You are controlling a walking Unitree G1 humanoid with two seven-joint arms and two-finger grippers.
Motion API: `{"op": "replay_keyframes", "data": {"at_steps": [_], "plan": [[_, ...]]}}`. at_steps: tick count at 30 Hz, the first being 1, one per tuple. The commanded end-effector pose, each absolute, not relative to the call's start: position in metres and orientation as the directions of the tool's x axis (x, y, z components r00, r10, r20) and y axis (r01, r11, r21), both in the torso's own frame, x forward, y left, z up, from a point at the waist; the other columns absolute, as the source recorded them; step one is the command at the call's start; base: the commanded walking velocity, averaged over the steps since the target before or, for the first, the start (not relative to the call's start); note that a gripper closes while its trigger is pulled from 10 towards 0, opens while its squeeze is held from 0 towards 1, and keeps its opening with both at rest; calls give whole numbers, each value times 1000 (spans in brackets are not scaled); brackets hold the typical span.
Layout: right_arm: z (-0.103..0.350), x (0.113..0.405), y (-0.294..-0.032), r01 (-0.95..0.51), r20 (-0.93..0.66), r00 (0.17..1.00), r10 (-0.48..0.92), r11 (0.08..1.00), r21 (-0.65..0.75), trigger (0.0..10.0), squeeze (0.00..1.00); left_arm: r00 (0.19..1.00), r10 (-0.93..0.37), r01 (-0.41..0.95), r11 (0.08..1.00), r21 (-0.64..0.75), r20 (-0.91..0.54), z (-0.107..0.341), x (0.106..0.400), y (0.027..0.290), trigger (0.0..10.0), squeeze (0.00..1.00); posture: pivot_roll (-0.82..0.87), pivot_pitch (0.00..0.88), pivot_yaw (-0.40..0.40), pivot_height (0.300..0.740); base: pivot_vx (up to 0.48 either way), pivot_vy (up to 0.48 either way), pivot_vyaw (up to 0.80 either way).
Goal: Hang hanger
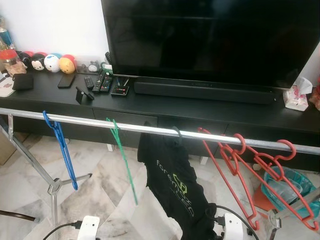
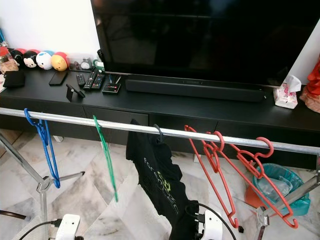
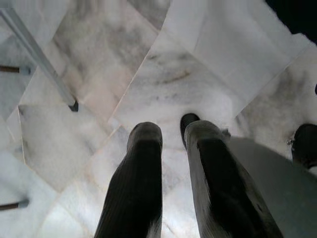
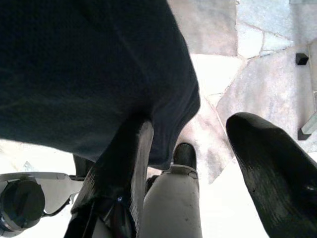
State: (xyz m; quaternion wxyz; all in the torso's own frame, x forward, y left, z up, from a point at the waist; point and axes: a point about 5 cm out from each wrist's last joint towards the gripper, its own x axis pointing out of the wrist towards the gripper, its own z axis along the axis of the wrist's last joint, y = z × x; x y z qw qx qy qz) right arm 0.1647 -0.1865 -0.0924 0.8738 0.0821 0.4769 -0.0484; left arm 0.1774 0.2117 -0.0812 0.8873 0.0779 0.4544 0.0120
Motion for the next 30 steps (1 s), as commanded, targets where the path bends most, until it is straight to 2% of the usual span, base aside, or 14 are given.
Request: {"op": "replay_keyframes", "data": {"at_steps": [1, 16, 30], "plan": [[-94, 161, -188, 175, -842, 539, -15, 980, 95, 10000, 0, 572, 96, 65, 985, 161, -815, -83, 174, 211, 10000, 0, 4, 0, -13, 740, 0, 0, 0], [-94, 159, -186, 182, -844, 536, -19, 979, 93, 10000, 0, 545, 91, 87, 983, 164, -834, -89, 164, 208, 10000, 0, 12, 0, -8, 740, 0, 0, 0], [-93, 162, -187, 181, -837, 546, -21, 979, 94, 10000, 0, 546, 72, 92, 985, 146, -835, -89, 166, 203, 10000, 0, 12, 0, -8, 740, -286, 0, 0]]}}
